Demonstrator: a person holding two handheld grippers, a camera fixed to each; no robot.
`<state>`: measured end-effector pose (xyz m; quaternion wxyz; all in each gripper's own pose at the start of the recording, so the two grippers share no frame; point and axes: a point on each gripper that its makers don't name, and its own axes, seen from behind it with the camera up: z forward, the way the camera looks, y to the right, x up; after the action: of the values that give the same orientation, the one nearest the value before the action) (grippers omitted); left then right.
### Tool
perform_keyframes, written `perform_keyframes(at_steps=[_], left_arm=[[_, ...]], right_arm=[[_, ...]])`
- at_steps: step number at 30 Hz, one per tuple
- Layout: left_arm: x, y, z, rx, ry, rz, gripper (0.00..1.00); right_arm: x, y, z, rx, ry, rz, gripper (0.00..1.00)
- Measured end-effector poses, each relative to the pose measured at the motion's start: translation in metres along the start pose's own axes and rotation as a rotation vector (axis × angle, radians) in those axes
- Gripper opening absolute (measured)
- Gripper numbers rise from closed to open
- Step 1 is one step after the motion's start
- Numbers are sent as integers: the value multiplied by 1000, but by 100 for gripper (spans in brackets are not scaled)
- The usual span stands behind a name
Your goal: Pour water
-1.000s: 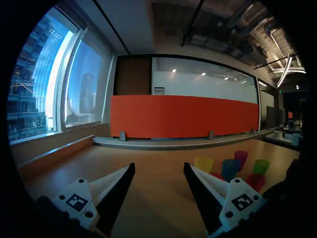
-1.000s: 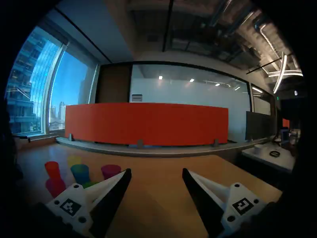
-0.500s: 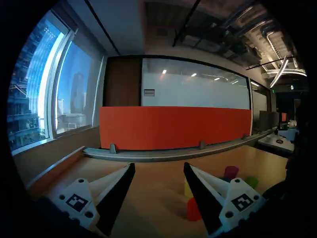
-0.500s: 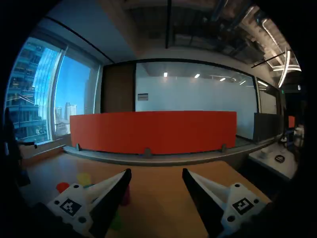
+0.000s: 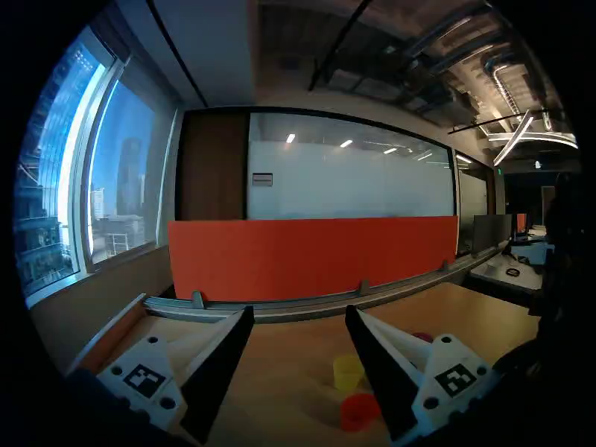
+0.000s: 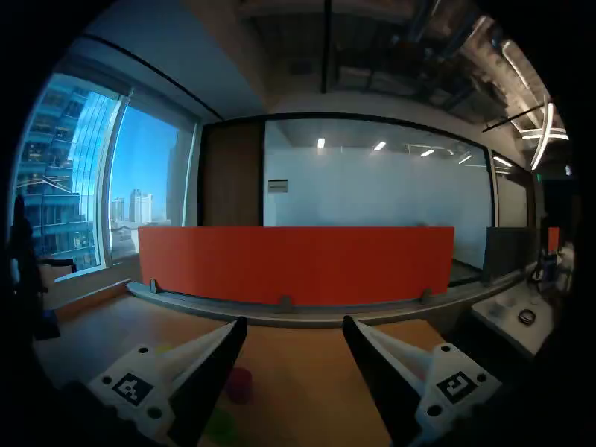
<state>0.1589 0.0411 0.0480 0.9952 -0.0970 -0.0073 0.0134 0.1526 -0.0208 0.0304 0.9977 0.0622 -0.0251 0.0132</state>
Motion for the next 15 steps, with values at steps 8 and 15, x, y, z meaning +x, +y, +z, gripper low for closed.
perform_keyframes(at_steps=[8, 15], left_arm=[[4, 18, 3, -88, -10, 5, 91], [6, 41, 6, -211, -6, -5, 91]], right_arm=[[-5, -18, 3, 96, -14, -3, 99], [1, -48, -4, 248, 1, -31, 99]])
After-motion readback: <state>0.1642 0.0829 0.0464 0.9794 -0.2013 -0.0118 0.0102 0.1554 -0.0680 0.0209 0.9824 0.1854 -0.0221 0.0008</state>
